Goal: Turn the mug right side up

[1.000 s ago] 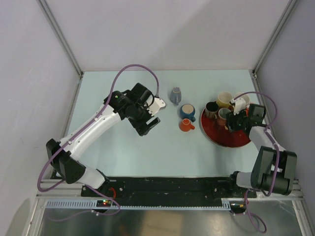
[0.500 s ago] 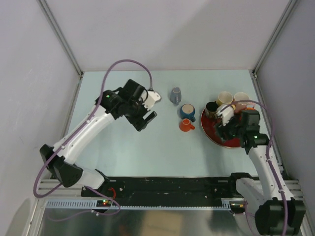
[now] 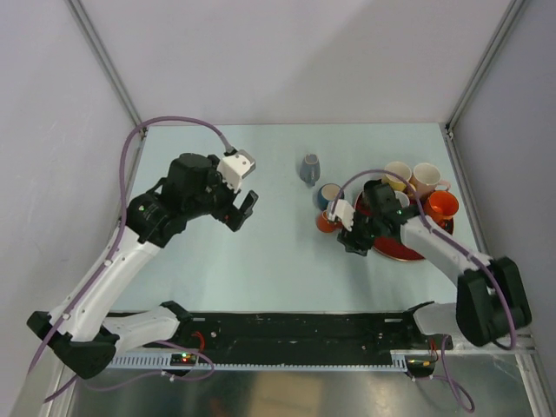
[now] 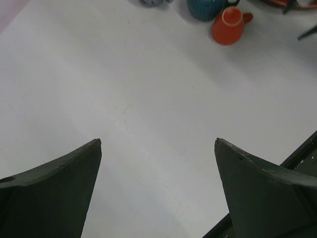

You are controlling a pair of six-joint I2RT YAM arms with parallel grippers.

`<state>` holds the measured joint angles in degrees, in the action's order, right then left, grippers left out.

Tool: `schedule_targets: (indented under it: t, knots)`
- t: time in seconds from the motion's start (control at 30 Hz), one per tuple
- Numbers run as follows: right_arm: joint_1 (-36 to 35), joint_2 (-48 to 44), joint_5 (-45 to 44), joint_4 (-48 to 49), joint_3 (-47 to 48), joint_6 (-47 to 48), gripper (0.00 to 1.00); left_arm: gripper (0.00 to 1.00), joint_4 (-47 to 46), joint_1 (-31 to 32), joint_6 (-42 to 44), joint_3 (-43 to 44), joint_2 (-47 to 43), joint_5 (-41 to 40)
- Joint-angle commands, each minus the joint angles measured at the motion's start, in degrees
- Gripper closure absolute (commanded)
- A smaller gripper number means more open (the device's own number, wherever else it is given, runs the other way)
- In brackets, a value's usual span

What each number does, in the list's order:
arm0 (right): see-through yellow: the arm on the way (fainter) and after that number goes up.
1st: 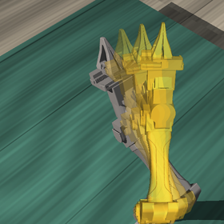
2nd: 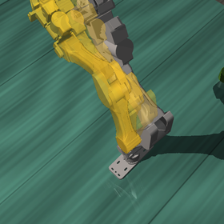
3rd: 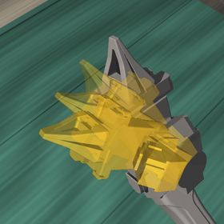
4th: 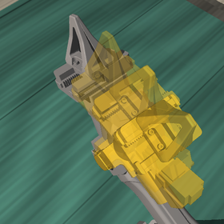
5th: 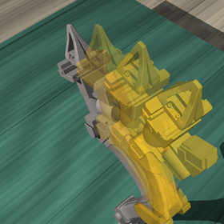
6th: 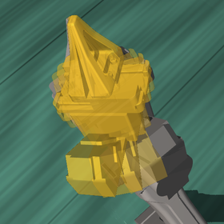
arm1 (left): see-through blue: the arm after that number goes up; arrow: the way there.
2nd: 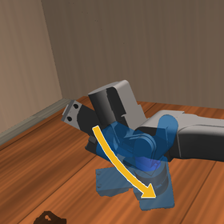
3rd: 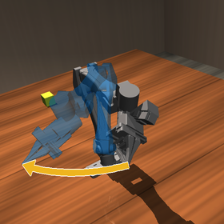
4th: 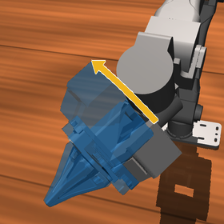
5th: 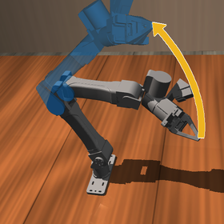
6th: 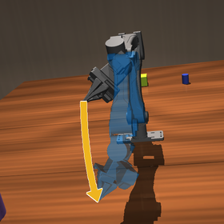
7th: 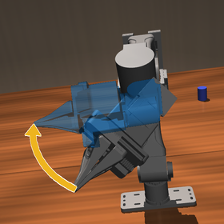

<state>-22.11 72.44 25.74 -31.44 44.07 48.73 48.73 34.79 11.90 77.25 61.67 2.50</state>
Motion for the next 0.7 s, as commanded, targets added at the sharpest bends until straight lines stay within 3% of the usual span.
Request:
schedule_targets:
  t: [0.0, 0.4, 0.67]
  knots:
    - [0.97, 8.08, -1.09, 2.98, 8.54, 1.66, 0.43, 0.0, -1.32, -0.93, 2.05, -2.7, -1.1, 2.09]
    - [0.58, 22.03, -3.02, 7.49, 16.6, 3.91, 0.48, 0.01, -1.03, -4.67, 3.06, -4.38, -3.07, 4.47]
    - [-0.41, 28.66, -4.31, 7.32, 20.46, 5.9, 0.57, 0.02, -1.15, -5.83, 3.46, -4.1, -3.25, 5.16]
